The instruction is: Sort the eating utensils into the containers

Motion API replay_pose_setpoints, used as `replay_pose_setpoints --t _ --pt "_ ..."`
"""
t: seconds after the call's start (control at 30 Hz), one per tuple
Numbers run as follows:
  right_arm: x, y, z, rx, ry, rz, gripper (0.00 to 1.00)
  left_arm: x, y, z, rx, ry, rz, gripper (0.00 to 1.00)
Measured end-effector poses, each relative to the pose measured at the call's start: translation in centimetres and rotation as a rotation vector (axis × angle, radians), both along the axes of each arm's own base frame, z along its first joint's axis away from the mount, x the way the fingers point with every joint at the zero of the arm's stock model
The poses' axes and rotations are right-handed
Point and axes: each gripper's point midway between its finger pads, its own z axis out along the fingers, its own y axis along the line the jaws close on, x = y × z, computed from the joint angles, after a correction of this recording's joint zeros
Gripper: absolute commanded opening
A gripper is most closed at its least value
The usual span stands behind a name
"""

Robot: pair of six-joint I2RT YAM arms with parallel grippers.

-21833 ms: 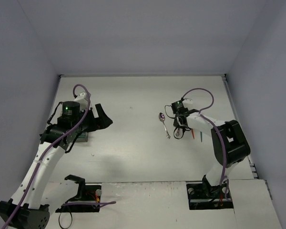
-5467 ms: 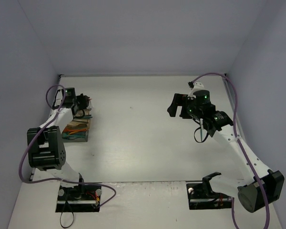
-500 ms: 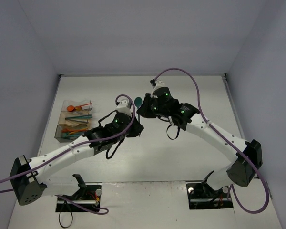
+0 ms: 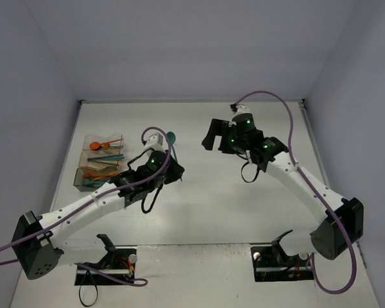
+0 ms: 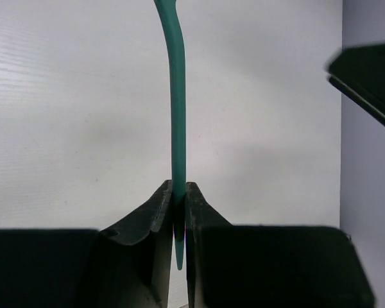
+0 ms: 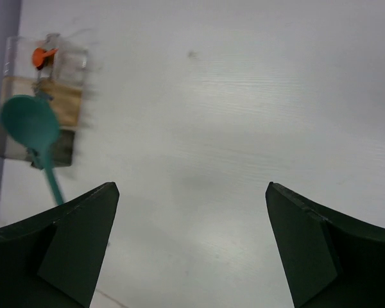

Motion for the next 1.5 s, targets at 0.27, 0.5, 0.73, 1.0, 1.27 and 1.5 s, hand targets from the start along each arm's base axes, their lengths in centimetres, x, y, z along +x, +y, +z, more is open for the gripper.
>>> replay_pose_setpoints --t 0.27,0.5,0.73,1.0,1.27,1.5 --pt "2.1 -12.6 1.5 -0.07 -0.046 -0.252 1.0 6.2 8.5 1.0 -0.151 0.072 0.343 0.0" --pt "0.9 -15.3 2.9 -0.136 -0.099 -0.282 1.0 10.6 16.0 0.6 -0.327 0.145 0.616 0.0" --pt "0.1 -14.3 2.4 -0.196 -0.099 -0.233 1.0 15.1 20.6 -0.9 -0.555 0.209 0.792 0.0" --pt "0.1 -15.0 2.3 -0.253 -0.112 -0.25 1.0 18.7 24.4 -4.5 -0.704 0.303 0.93 0.0" --pt "0.0 -16.0 2.8 -0.288 -0.135 -0.286 1.0 21.5 26.5 -5.2 -0.803 0.32 0.967 0.0" --pt "0.1 -16.5 2.9 -0.301 -0.141 -0.304 1.0 21.9 28.0 -6.3 -0.838 0.347 1.002 0.06"
